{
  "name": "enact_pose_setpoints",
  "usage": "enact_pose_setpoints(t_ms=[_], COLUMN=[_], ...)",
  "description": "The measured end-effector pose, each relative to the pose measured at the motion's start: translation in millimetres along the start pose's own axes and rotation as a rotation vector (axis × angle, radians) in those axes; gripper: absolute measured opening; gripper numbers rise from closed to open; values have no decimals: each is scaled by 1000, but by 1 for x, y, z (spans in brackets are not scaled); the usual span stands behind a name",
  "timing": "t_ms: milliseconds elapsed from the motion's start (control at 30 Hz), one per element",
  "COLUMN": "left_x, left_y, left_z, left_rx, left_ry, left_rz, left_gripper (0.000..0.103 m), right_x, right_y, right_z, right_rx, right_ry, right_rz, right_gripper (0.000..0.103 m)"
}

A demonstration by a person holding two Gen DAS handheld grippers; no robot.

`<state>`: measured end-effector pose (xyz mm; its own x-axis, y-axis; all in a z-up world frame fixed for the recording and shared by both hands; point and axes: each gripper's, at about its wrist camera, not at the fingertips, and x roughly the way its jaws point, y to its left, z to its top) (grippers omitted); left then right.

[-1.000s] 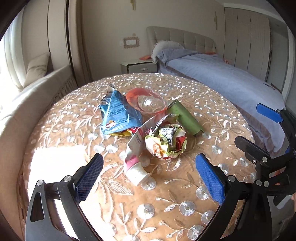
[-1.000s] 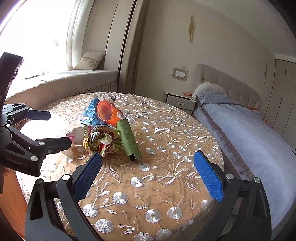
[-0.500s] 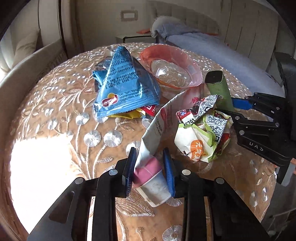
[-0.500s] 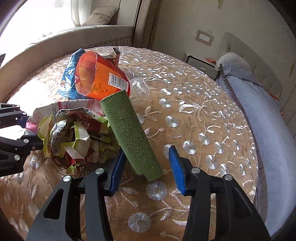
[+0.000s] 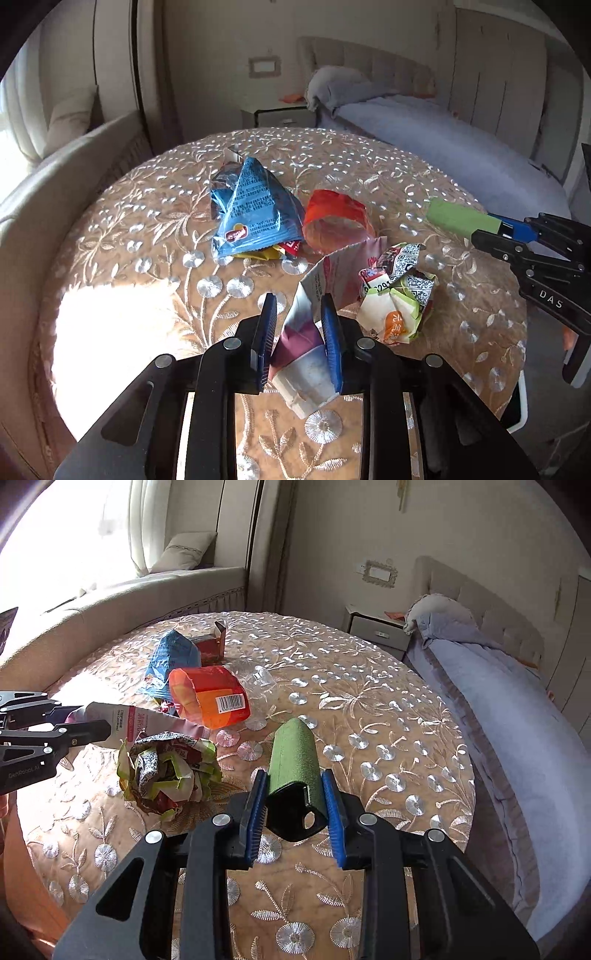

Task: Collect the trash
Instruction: 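Carry the cup and green tube to the bin and open both tools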

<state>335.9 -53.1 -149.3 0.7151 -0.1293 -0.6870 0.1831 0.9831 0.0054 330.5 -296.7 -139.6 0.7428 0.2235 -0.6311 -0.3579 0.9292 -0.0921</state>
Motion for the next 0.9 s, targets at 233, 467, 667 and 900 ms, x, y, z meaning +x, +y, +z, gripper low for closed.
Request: enact_pose_setpoints(t_ms=[233,467,667,900], left_x=[-45,-79,-68,-80], left_y=[-3,-26,-32,-19], left_z=[0,17,10,-39], left_rx=[-5,59,69,71], left_ry=[-89,-179,-158,-135], left_rz=[18,29,7,-22], left_gripper=[18,0,0,2], right_x=[-39,-80,-99,-94], right_y=[-8,-14,-15,-9], right_z=[-12,-22,-35,-51], right_rx=[15,37,44,56], right_ry=[-53,-115,-118,-82], right_rz=[-12,-23,-35,-5], right_gripper=[31,31,31,31])
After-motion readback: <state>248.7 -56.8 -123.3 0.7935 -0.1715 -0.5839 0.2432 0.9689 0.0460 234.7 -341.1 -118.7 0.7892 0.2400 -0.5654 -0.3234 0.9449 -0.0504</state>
